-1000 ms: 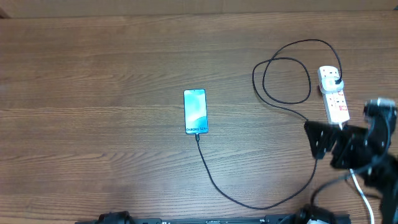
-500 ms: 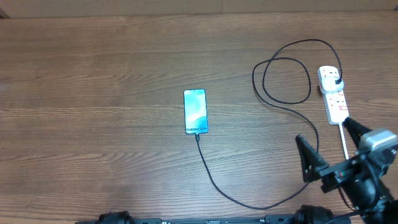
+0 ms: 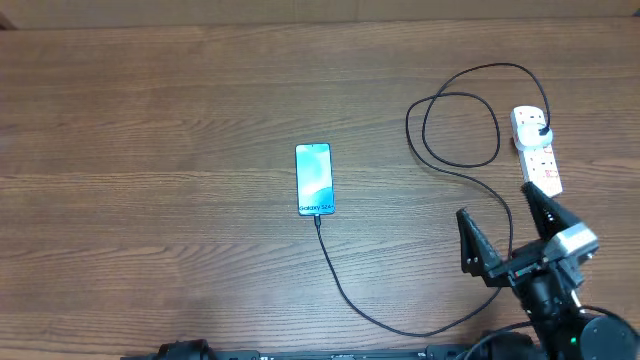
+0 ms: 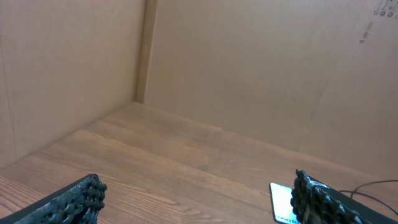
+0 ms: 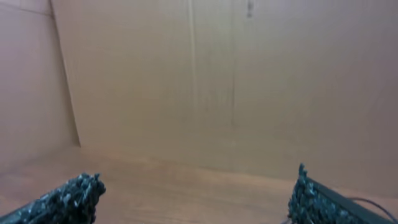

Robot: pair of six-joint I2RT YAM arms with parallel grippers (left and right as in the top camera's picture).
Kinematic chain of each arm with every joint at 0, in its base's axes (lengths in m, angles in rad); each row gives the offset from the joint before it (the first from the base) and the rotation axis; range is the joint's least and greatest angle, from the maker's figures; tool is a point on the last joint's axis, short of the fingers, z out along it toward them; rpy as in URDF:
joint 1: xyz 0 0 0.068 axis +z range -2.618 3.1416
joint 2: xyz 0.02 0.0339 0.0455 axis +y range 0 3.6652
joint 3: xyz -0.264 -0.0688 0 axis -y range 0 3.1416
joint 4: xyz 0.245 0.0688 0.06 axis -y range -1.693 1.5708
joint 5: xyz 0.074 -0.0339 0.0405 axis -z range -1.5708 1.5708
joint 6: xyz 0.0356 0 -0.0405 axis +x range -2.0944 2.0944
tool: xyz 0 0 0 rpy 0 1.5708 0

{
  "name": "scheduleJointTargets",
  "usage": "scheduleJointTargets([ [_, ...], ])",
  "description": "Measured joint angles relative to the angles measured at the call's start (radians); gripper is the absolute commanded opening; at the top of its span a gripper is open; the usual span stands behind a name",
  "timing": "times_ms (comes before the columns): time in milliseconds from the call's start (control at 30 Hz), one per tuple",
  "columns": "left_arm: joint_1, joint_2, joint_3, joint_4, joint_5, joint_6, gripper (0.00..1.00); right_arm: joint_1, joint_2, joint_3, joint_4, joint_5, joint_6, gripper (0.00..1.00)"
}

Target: Plug charger to phone and switch on socket

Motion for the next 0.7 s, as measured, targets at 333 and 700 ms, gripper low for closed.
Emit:
scheduleJointTargets([
  [333, 0.000, 0.000, 0.000, 0.000, 0.000, 0.000, 1.00, 0.013, -0.132, -0.286, 0.275, 0.031, 0.086, 1.00],
  [700, 0.000, 0.000, 0.000, 0.001, 0.000, 0.000, 1.00, 0.039, -0.132, -0.422, 0.396, 0.127, 0.109, 1.00],
])
